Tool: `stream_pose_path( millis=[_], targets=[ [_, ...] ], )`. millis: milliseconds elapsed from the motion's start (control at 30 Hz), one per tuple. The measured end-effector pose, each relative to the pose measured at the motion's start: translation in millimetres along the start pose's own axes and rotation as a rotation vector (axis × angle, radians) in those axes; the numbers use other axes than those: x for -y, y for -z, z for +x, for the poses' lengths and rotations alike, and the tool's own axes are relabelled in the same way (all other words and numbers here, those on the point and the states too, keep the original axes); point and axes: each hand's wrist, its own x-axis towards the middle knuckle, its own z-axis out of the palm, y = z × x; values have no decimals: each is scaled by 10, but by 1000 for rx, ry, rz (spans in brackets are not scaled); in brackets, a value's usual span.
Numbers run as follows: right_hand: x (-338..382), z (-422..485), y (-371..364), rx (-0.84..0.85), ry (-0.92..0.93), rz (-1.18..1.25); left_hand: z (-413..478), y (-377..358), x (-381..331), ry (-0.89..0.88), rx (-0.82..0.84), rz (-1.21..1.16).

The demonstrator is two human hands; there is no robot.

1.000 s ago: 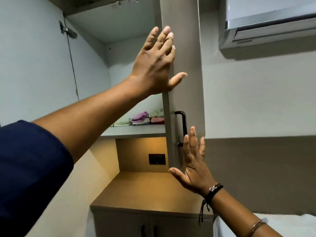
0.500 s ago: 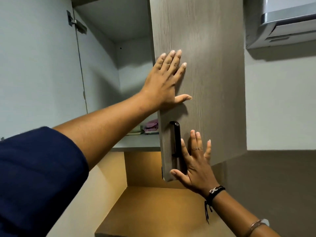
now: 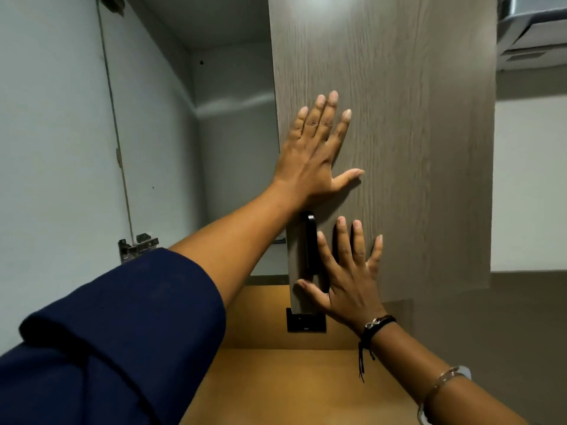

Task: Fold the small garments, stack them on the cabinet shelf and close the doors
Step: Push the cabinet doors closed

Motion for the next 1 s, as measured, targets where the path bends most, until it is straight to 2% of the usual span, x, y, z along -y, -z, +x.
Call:
stream_pose_path(
  millis=[467, 633, 800, 867, 967, 1000],
  targets=[
    [-97, 235, -542, 59, -31, -100, 61, -751, 3, 54, -3, -134],
    [-103, 244, -567, 41, -14, -112, 67, -742, 9, 58, -10, -122],
    [-126, 213, -490, 119, -11, -129, -69, -652, 7, 55, 60, -193],
    [-138, 176, -430, 154, 12, -120, -322, -524, 24, 172, 63, -256],
    [-80, 117, -276, 189, 8, -37, -978, -194, 173, 555, -34, -435],
    [-57, 98, -214, 197, -9, -2, -1255, -68, 249, 621, -65, -452]
  ],
)
